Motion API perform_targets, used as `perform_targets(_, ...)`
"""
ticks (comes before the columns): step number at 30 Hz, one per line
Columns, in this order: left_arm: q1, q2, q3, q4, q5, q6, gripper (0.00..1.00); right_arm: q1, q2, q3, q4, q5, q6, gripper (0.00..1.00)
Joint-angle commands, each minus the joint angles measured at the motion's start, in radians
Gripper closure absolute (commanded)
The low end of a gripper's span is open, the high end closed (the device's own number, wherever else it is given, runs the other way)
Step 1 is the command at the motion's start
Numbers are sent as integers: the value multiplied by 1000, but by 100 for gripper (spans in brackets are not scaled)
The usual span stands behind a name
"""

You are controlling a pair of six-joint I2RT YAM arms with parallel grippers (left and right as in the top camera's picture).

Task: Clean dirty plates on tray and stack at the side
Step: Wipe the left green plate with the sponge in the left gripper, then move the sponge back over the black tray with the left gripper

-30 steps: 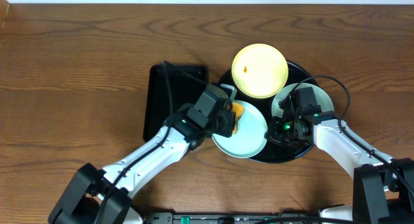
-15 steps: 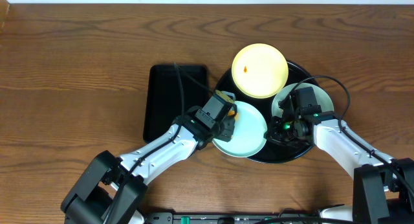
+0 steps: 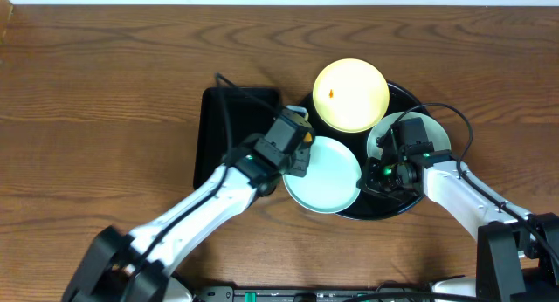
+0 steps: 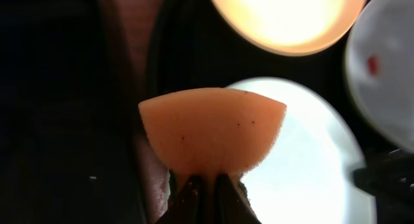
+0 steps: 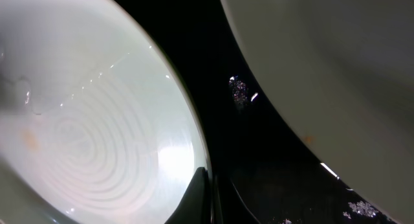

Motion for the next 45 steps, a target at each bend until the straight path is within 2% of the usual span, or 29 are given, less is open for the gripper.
perform_targets(1,26,-34,28,-19,31,-6,92,2,8,-7,-4,14,13,99)
perform_targets(6,21,5,26,30,204,-6,92,2,8,-7,-4,14,13,99)
perform_targets(14,-32,165,26,108,275,-28,92,2,8,-7,-4,14,13,99)
perform_targets(17,-41,228,26,128,266,-27,92,2,8,-7,-4,13,13,99)
perform_targets(20,-21,245,27,120,168,-27,92,2,8,-7,-5,13,13,99)
perform_targets(30,154,18,52,46,174,-21,92,2,8,-7,-4,14,13,98)
perform_targets(31,166,-2,52,19,174,-21,92,2,8,-7,-4,14,13,94)
perform_targets(34,192,-39,52,-55,173,-19,92,2,8,-7,-3,14,13,73)
perform_targets(36,216,-47,52,-98,169,-19,92,3,8,-7,-4,14,13,69)
perform_targets(39,262,-40,47,-137,156,-9,92,3,9,-7,-3,14,13,68)
perform_targets(45,347,2,12,-148,71,-9,92,3,10,-8,6,14,12,75)
